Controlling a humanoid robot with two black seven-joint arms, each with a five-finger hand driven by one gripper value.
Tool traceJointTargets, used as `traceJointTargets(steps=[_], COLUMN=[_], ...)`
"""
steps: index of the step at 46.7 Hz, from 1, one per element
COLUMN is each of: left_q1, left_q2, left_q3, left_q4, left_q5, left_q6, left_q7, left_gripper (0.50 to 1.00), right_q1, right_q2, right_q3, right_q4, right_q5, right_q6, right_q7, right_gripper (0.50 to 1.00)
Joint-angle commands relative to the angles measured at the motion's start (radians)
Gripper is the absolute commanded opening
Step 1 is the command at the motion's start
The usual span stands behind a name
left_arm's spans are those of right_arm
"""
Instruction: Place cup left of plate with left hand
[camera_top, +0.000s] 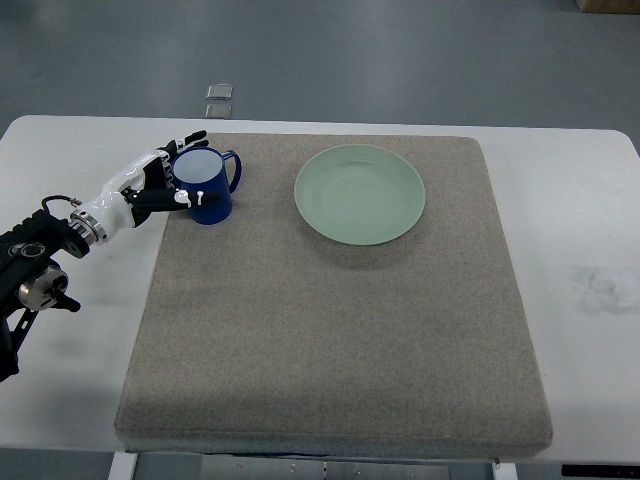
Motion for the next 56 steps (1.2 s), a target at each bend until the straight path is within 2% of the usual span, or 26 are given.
traceJointTargets(steps=[1,12,22,31,41,45,49,56], left_q1=[-0.002,-0.014,-0.09,-0.158,-0.252,-0.282,-0.316,-0.345], left_q2=[0.004,0.079,0.191,0.207,0.204,0.191,0.173,0.135], left_q3=[0.0,-0.012,0.002,0.005,0.009,0.019,0.037,0.046], left_q4=[-0.003,-0.035,-0.032,-0.006,0.111,0.167,0.218,0.275], left_q5=[-0.009,-0.047,-0.235,-0.274,-0.315,-0.352,-0.424,-0.648], left_q6=[-0.006,-0.052,-0.093,-0.076,-0.098,-0.159,-0.207,-0.207], left_q7=[0.0,0.002,0.015,0.015,0.019,0.028,0.084,0.308], left_gripper=[0.996,0.996,0.999,0.999,0.999,1.0,1.0,1.0], right_q1=[0.0,0.0,0.0,0.0,0.0,0.0,0.0,0.0], right_q2=[0.0,0.0,0.0,0.0,0.0,0.0,0.0,0.0], right_q3=[0.0,0.0,0.0,0.0,0.0,0.0,0.0,0.0], right_q4=[0.0,0.0,0.0,0.0,0.0,0.0,0.0,0.0], right_q5=[0.0,0.0,0.0,0.0,0.0,0.0,0.0,0.0], right_q6=[0.0,0.0,0.0,0.0,0.0,0.0,0.0,0.0], right_q7=[0.0,0.0,0.0,0.0,0.0,0.0,0.0,0.0], right_gripper=[0.932,0.932,0.932,0.932,0.932,0.932,0.932,0.932])
